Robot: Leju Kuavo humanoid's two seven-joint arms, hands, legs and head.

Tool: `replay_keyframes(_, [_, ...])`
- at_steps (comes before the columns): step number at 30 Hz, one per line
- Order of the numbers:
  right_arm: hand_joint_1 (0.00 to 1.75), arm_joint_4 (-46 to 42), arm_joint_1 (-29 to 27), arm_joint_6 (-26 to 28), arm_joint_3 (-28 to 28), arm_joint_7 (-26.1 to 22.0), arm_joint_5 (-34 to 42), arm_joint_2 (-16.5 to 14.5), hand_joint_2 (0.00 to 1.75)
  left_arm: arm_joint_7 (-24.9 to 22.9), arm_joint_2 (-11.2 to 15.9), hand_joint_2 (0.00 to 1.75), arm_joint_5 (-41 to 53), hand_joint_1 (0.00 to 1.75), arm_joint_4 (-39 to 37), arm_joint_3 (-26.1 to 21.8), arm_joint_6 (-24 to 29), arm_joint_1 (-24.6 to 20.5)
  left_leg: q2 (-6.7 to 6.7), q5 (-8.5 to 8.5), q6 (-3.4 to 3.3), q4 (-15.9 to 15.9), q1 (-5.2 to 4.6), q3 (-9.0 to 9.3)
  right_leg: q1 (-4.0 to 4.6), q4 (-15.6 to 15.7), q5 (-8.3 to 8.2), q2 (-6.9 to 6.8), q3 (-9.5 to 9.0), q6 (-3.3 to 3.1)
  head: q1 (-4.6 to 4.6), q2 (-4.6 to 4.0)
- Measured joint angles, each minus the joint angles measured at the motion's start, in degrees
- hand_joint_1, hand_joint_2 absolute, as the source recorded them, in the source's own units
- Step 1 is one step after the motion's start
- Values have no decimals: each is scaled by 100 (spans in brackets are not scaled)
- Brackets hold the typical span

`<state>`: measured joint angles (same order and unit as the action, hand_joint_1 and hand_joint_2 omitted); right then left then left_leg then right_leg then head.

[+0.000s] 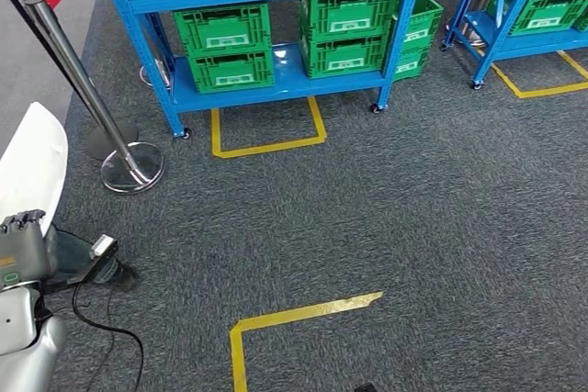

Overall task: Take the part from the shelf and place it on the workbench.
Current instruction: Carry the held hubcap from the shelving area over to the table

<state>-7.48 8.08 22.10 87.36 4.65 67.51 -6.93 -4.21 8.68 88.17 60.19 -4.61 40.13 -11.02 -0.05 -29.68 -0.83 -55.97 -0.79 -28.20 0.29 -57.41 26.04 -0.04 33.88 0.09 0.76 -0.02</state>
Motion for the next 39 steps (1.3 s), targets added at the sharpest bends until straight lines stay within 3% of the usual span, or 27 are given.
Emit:
replay_keyframes(2, [0, 2, -5, 5, 0, 6, -1, -14, 0, 9, -13, 175, 0, 133, 22, -28, 2, -6, 0, -79, 67, -57, 14, 41, -21, 36, 73, 7, -113, -66, 13, 1])
replay_keyframes(4, [0, 3, 0, 9, 0, 10, -2, -30, 0, 11, -19, 175, 2, 133, 38, -59, 3, -28, -1, -231, 141, -560, 35, -183, -55, 84, 180, 10, -307, -114, 46, 1])
replay_keyframes(6, [0, 2, 4, 8, 0, 9, -2, -37, 0, 0, -21, 175, 4, 133, 15, -97, 2, -34, -1, -397, 208, -1425, 71, -777, -66, 94, 321, 19, -487, -126, 67, 0])
replay_keyframes(7, [0, 2, -2, 6, 0, 10, -2, -40, 0, -7, -24, 175, 5, 133, -2, -112, 1, -25, 0, -381, 229, -1736, 90, -1074, -75, 95, 397, 29, -580, -118, 65, 0])
replay_keyframes(8, [0, 2, -10, 7, 0, 12, -1, -42, 0, -12, -26, 175, 5, 133, -18, -121, 1, -15, 0, -233, 242, -1845, 106, -1291, -85, 96, 484, 41, -684, -107, 65, 0])
replay_keyframes(9, [0, 2, -15, 7, 0, 13, 1, -42, 0, -12, -27, 175, 6, 133, -31, -130, 0, -10, 0, 53, 245, -1714, 116, -1390, -98, 107, 575, 54, -806, -88, 65, 0])
replay_keyframes(10, [0, 2, -17, 7, 0, 15, 2, -43, 0, -12, -27, 175, 7, 133, -41, -138, 0, -8, 0, 430, 236, -1378, 119, -1371, -110, 135, 660, 64, -926, -68, 65, 0])
replay_keyframes(11, [0, 2, -19, 7, 0, 16, 3, -48, 0, -12, -26, 175, 7, 133, -51, -148, -1, -9, 0, 810, 205, -945, 109, -1293, -129, 196, 735, 71, -1054, -47, 64, 0])
replay_keyframes(12, [0, 2, -12, 6, 0, 16, 2, -59, 0, -13, -21, 175, 7, 133, -61, -159, -1, -10, 5, 1075, 162, -553, 80, -1193, -144, 285, 796, 80, -1185, -14, 56, 0])
replay_keyframes(13, [0, 1, -3, 6, 0, 16, 2, -72, 0, -14, -12, 175, 7, 133, -71, -169, -2, -17, 11, 1204, 111, -242, 38, -1078, -160, 405, 839, 88, -1309, 20, 59, 0])
replay_keyframes(14, [0, 1, 2, 6, 0, 16, 2, -86, 0, -16, -2, 175, 7, 133, -77, -177, -2, -31, 12, 1204, 52, 5, -4, -958, -168, 513, 827, 87, -1471, 59, 59, 0])
replay_keyframes(17, [0, 0, 7, 5, 0, 15, 4, -108, 0, -19, 4, 175, 8, 133, -88, -180, -1, -85, 1, 1013, -64, 438, -18, -557, -154, 578, 650, 56, -1721, 164, 61, -4])
replay_keyframes(19, [0, 0, 28, 6, 0, 16, 5, -109, 0, -26, -4, 175, 9, 133, -96, -180, -1, -93, -8, 978, -105, 499, 26, -401, -146, 89, 716, 47, -1431, 176, 33, -6])
replay_keyframes(21, [0, 0, 38, 13, 0, 16, 8, -107, 0, -105, -10, 175, 9, 133, -120, -173, -2, -89, -9, 914, -105, 489, 40, -336, -148, -691, 1075, 46, -854, 176, 4, -4])
replay_keyframes(23, [0, 0, 22, 26, 0, 21, 21, -105, 0, -238, -11, 175, 9, 133, -168, -148, -2, -79, -19, 813, -69, 464, 70, -262, -160, -1044, 1440, 45, -348, 225, -10, -1])
replay_keyframes(24, [0, 0, 10, 32, 0, 24, 28, -105, 0, -285, -10, 175, 9, 133, -195, -136, -2, -73, -25, 748, -37, 442, 92, -210, -176, -949, 1417, 42, -213, 261, -22, -1])
replay_keyframes(25, [0, 0, -2, 36, 0, 26, 33, -105, 0, -314, -10, 175, 9, 133, -217, -126, -2, -69, -27, 673, 5, 409, 117, -150, -204, -706, 1206, 39, -149, 307, -26, 0])
replay_keyframes(27, [0, -1, -35, 42, 0, 27, 37, -106, 0, -334, -5, 175, 9, 133, -252, -117, -3, -76, -23, 495, 110, 281, 155, -67, -266, -158, 454, -3, -95, 372, -40, 0])
replay_keyframes(28, [0, -1, -43, 42, -1, 22, 46, -107, 0, -339, 2, 175, 9, 133, -266, -113, -3, -86, -22, 420, 156, 208, 158, -68, -277, -20, 183, -16, -78, 340, -40, 0])
replay_keyframes(29, [0, -1, -47, 39, -2, 6, 75, -108, 0, -342, 11, 175, 9, 133, -275, -111, -3, -92, -20, 356, 196, 137, 164, -90, -272, 9, 23, -28, -44, 283, -38, 0])
replay_keyframes(31, [0, -1, -42, 32, -11, -79, 221, -109, 0, -326, 28, 175, 9, 133, -284, -111, -2, -95, -16, 287, 252, 67, 181, -137, -239, -74, 23, -4, -6, 140, -24, 1])
replay_keyframes(33, [0, 0, -39, 28, -50, -215, 447, -108, 0, -267, 34, 175, 9, 133, -284, -123, -1, -89, -8, 266, 294, -188, 216, -277, -219, -106, 36, 17, -8, 83, -21, 1])
replay_keyframes(35, [0, 0, -33, 28, -140, -339, 677, -107, 0, -169, 37, 175, 6, 133, -283, -165, -1, -73, -5, 105, 307, -857, 227, -671, -191, -106, 74, 33, -51, 24, -20, 1])
replay_keyframes(37, [0, 0, -35, 22, -268, -448, 893, -107, 0, -18, 34, 175, -8, 133, -282, -238, -2, -25, -5, -202, 293, -1584, 216, -1154, -143, -106, 128, 48, -98, -30, -18, 0])
replay_keyframes(38, [0, 0, -38, 13, -337, -504, 988, -107, 0, 72, 31, 175, -17, 133, -282, -282, -2, 7, -6, -256, 270, -1760, 204, -1315, -115, -106, 156, 57, -127, -52, -20, 0])
replay_keyframes(39, [0, 0, -41, -1, -405, -557, 1069, -107, 0, 156, 27, 175, -25, 133, -282, -330, -2, 34, -6, -184, 234, -1738, 184, -1376, -88, -105, 182, 67, -158, -70, -20, 0])
